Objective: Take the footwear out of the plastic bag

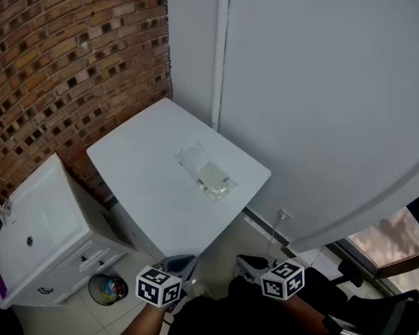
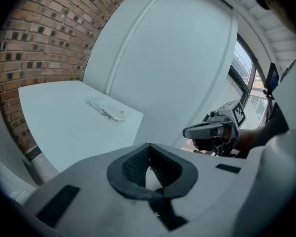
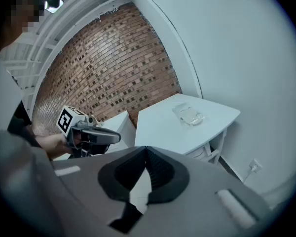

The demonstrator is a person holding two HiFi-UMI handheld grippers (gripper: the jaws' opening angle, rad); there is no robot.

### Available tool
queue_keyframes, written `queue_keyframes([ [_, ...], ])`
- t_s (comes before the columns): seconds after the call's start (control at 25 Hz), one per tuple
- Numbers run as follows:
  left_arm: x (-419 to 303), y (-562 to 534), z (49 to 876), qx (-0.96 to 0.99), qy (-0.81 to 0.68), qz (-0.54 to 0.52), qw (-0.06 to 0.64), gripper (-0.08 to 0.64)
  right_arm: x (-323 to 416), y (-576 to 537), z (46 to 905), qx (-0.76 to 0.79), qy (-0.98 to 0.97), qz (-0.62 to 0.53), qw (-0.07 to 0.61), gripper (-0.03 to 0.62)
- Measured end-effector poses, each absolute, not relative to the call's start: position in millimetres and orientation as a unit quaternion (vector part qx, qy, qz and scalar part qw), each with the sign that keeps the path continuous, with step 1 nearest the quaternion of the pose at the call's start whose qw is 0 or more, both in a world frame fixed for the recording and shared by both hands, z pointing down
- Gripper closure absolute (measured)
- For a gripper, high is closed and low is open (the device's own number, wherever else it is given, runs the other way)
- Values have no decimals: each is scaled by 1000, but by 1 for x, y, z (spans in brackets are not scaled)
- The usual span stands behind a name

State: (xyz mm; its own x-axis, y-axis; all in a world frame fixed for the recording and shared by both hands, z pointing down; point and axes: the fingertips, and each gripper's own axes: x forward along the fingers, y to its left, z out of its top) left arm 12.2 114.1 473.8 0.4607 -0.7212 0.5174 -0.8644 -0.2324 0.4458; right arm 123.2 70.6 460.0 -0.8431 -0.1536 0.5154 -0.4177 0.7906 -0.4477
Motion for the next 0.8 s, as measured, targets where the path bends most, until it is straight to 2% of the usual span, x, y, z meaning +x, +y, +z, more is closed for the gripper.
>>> queue_keyframes([
  [0.28,-4,108,480,760,-533,94,358,554,124,41,464,180,-916,283,219,589],
  [0.44,-6,105,485,753,-537,93,369,554,114,20,472,185,-912,294,216,565],
  [0.8,-58,98,471,709,-588,102,375,554,48,-69,485,184,-917,280,218,519],
])
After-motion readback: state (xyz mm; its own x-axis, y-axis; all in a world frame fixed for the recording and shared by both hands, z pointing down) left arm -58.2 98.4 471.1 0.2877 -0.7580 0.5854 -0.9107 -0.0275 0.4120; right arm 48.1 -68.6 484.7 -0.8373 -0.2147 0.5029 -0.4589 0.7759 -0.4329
